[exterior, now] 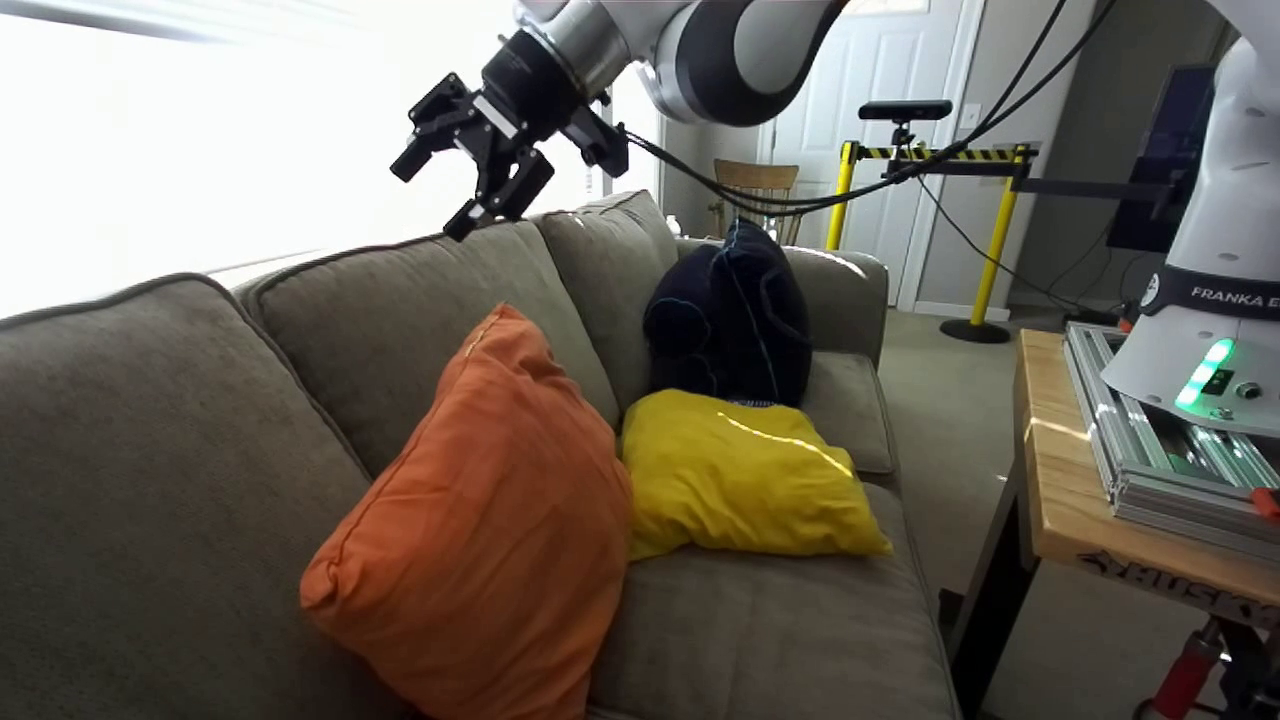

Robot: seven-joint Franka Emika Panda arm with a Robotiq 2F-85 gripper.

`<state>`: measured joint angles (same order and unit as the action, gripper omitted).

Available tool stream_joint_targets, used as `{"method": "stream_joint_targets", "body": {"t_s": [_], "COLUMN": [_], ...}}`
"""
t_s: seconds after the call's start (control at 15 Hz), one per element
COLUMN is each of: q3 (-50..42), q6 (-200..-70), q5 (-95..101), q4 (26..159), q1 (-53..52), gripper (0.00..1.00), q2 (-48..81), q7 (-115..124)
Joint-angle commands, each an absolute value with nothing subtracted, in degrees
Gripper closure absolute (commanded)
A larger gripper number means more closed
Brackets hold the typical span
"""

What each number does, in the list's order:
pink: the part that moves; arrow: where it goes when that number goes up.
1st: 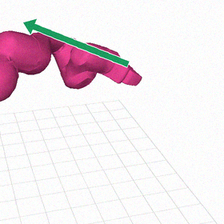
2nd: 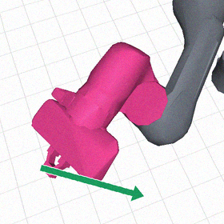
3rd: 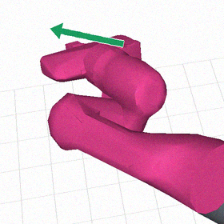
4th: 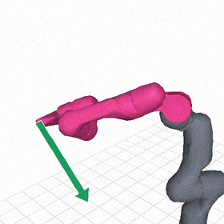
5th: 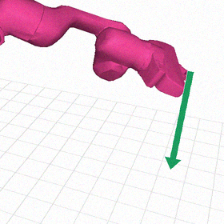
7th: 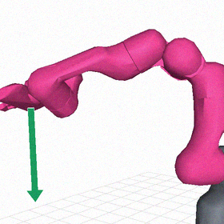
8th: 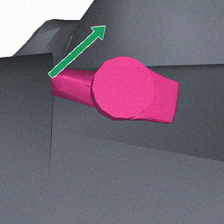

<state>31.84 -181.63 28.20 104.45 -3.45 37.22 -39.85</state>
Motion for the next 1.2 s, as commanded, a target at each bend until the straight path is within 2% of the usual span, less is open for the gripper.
{"method": "stream_joint_targets", "body": {"t_s": [0.0, 0.33, 0.47, 0.8, 0.93, 1.07, 1.13], "q3": [36.9, 32.9, 26.1, 12.9, 10.2, 7.3, 8.9], "q6": [-172.3, -161.1, -158.3, -155.9, -155.6, -161.6, -157.9], "q5": [28.2, 30.0, 26.4, 33.3, 42.9, 44.9, 41.3], "q4": [110.9, 116.5, 119.1, 126.3, 127.9, 129.4, 127.0], "q1": [4.2, 6.3, 1.6, -5.6, -5.9, -6.8, -6.1], "gripper": [0.00, 0.00, 0.00, 0.00, 0.00, 0.00, 0.00], "q2": [29.7, 20.1, 15.5, 9.2, 8.7, 10.7, 10.8], "q7": [-42.6, -42.7, -45.5, -38.2, -29.1, -20.5, -28.2]}}
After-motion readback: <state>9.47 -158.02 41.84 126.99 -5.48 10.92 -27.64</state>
